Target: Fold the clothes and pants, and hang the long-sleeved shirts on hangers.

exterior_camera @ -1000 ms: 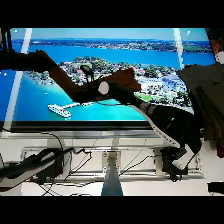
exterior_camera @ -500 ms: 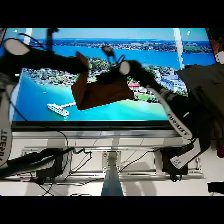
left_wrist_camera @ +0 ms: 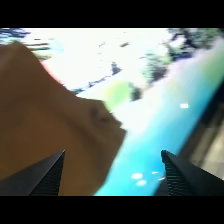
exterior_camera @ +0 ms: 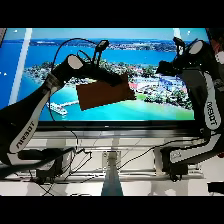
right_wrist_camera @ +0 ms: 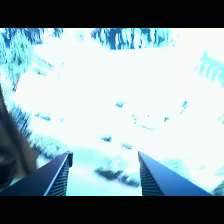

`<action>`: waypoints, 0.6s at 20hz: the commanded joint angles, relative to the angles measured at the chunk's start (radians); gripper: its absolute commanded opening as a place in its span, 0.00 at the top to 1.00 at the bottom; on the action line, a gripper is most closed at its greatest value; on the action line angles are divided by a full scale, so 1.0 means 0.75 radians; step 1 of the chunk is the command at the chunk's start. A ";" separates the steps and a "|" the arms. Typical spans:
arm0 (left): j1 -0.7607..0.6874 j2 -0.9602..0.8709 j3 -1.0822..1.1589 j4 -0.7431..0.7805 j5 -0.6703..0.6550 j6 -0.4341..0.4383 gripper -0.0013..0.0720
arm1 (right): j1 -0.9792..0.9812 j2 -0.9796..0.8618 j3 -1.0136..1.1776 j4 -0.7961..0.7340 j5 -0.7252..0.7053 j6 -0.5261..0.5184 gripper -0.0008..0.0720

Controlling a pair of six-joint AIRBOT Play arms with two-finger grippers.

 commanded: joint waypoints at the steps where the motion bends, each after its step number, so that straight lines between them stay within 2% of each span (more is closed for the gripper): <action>1: 0.098 0.062 0.000 0.195 -0.061 -0.003 0.01 | -0.089 -0.075 -0.157 0.421 0.058 -0.171 0.28; 2: 0.150 0.095 0.000 0.222 -0.115 -0.003 0.01 | -0.058 -0.116 -0.204 0.551 0.050 -0.214 0.22; 4: 0.257 0.156 0.000 0.230 -0.230 -0.003 0.01 | 0.049 -0.213 -0.257 0.758 0.015 -0.312 0.21; 6: 0.360 0.212 0.000 0.230 -0.340 -0.003 0.01 | 0.175 -0.294 -0.247 0.846 -0.043 -0.315 0.21; 8: 0.451 0.256 0.000 0.230 -0.424 -0.003 0.01 | 0.294 -0.329 -0.235 0.889 -0.122 -0.315 0.21; 12: 0.567 0.312 0.000 0.230 -0.500 -0.003 0.02 | 0.475 -0.337 -0.145 0.820 -0.210 -0.314 0.25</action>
